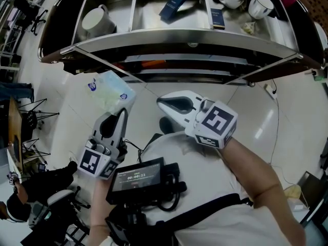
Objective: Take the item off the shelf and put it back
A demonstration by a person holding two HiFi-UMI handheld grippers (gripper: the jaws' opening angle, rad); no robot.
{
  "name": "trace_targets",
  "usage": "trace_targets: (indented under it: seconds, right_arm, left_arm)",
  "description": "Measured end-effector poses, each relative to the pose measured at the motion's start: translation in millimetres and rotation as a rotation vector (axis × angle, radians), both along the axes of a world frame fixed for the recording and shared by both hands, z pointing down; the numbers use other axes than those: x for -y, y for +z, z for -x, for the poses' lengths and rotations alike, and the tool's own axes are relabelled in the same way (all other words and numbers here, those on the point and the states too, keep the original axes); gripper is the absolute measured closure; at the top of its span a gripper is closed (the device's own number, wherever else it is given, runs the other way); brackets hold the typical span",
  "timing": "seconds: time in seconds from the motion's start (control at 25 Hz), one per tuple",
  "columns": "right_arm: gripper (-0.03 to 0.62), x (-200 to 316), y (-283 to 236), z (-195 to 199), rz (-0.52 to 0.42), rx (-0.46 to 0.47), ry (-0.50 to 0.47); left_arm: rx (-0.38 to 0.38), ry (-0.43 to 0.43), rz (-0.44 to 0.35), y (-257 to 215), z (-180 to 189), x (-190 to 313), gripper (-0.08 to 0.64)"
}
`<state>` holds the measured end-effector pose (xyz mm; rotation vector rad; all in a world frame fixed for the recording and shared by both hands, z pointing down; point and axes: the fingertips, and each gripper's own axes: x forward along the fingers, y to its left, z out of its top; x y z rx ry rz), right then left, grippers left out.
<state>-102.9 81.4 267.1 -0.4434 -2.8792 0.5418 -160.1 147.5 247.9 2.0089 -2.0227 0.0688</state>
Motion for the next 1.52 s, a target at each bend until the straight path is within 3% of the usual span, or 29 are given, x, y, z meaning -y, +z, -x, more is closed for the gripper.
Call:
trace_targets:
  seconds: [0.2, 0.56, 0.88, 1.52]
  right_arm:
    - [0.586, -0.7, 0.6, -1.9, 0.0, -0.004, 0.003]
    - [0.586, 9.2, 5.6, -5.7, 0.006, -0.01, 0.04]
    - [0.586, 19.2, 15.6, -7.0, 0.017, -0.032, 0.072]
    - [0.586, 35.9, 45.7, -20.5, 0.079, -0.099, 0.177]
  left_arm:
    - [0.033, -0.02, -0.008, 4.4, 8.9, -4.3, 0.541]
    - [0.049, 0.03, 0.034, 12.2, -1.2, 7.8, 0.541]
    - [0.016, 0.052, 0.072, 40.6, -0.7, 18.0, 0.541]
    - [0.05, 0.12, 0.155, 111.4, 9.7, 54.3, 0.541]
